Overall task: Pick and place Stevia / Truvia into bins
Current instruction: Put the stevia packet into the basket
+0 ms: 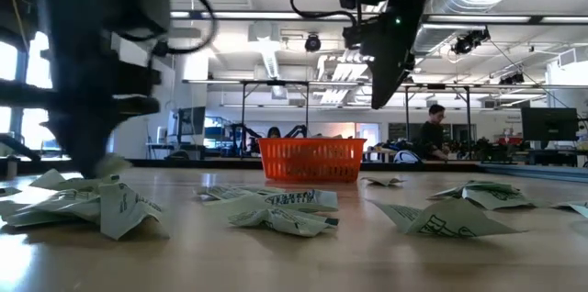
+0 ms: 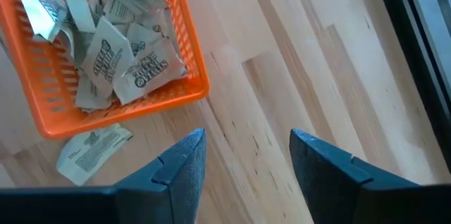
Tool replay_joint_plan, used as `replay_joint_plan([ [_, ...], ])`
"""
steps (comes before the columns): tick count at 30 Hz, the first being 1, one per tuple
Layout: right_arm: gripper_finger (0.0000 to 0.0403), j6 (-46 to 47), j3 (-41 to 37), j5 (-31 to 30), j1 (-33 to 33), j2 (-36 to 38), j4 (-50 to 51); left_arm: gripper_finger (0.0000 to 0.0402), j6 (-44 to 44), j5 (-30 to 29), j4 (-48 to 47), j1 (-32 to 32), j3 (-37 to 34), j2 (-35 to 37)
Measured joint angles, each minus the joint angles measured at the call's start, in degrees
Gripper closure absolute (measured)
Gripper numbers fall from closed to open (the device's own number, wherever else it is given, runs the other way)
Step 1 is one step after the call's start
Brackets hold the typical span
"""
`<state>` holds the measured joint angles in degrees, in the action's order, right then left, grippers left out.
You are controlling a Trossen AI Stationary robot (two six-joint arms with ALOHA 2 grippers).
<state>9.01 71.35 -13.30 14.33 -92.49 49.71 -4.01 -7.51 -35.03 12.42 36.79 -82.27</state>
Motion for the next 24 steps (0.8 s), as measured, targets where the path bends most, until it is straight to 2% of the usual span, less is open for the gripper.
replay_joint_plan([
  [2,0.0209,0.49,0.00,-0.15,-0.60,0.20,1.08,0.0377,-0.55,-0.08,1.54,-5.06,0.06,-0.01],
  [4,0.0212,1.34,-0.02,-1.10,-1.73,0.94,1.65,0.0361,-0.74,-0.73,1.19,-10.13,1.05,-0.23],
  [7,0.0219,2.53,-0.02,-4.81,-3.92,2.88,2.96,0.0351,-2.66,-2.27,-0.26,-17.84,5.33,-0.36],
  [10,0.0227,4.87,-0.02,-9.38,-5.72,5.20,5.53,0.0379,-6.42,3.08,1.08,-23.50,12.86,-0.29],
  [12,0.0232,6.99,-0.02,-12.02,-6.51,6.90,8.02,0.0380,-8.63,7.62,4.26,-26.42,18.04,-0.29],
  [17,0.0241,12.80,-0.98,-15.62,-7.39,11.72,13.07,0.0368,-12.31,13.93,16.48,-29.09,27.63,-3.14],
  [21,0.0241,18.35,-5.39,-13.26,-7.36,16.43,14.13,0.0378,-10.81,21.46,17.28,-29.32,33.64,-11.53],
  [24,0.0237,22.72,-10.32,-10.81,-7.50,19.98,14.14,0.0375,-6.27,20.60,16.42,-28.95,36.46,-18.71],
])
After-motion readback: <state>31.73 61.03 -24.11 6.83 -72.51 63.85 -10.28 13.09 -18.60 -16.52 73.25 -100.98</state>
